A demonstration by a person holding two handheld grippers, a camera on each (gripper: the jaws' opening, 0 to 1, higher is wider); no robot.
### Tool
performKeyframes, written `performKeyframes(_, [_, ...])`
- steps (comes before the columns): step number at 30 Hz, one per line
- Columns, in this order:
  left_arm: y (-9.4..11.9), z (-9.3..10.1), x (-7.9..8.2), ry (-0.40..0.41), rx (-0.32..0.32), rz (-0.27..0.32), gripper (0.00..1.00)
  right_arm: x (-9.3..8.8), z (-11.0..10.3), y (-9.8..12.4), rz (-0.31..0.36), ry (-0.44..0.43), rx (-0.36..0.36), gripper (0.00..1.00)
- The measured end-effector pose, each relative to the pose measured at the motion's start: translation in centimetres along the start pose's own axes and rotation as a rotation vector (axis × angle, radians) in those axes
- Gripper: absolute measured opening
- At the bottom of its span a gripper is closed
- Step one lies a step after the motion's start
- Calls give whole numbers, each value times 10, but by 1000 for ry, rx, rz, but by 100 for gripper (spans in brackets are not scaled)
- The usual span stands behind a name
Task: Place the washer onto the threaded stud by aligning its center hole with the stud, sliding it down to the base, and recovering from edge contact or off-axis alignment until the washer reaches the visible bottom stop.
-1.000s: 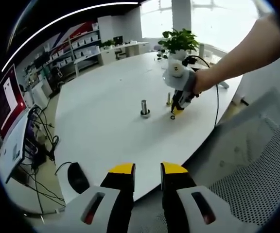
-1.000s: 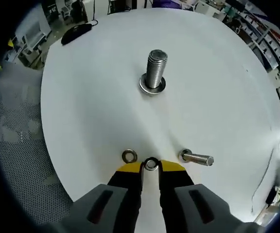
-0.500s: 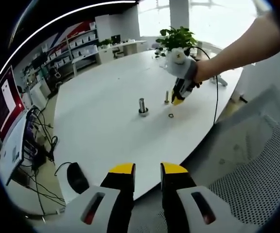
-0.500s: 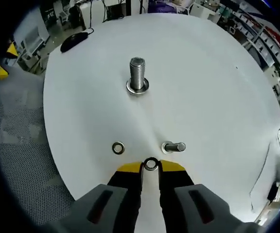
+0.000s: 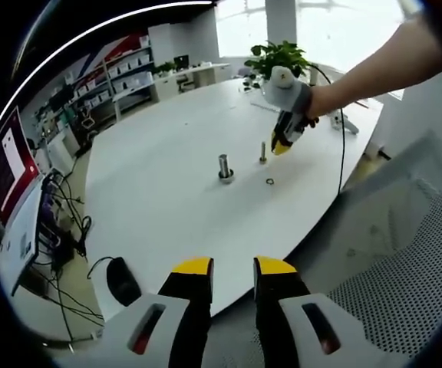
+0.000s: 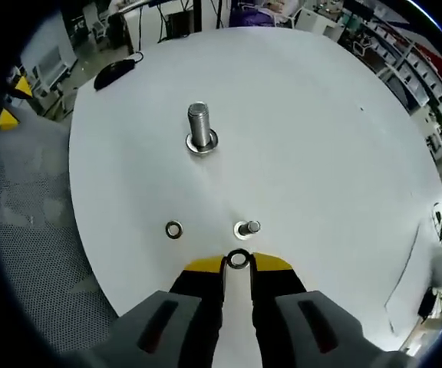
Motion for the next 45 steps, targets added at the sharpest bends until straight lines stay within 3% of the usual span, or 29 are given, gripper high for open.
performKeyframes(8, [0,-1,0,1,3,2,19,7,-8,12,11,63,-11,14])
performKeyframes(18, [-1,0,0,-4,0,-2,19,13,-8,24,47,73,-36,15])
performKeyframes(30, [0,-1,1,2,5,9,19,22,-3,16,46,93,-28,15])
performKeyframes(45, [1,-1,1,2,5,10,19,24,-4,4,-1,106,-26,15])
Point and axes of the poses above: the point that each gripper's makers call its tool centre point, and the gripper's own axes: y roughly backward along the fingers, z roughly to its right, x roughly out of its top, the point moved 7 cm from there along y, roughly backward along the fingers, and after that the axes turned 1 degree about -y, right-handed, at the moved point
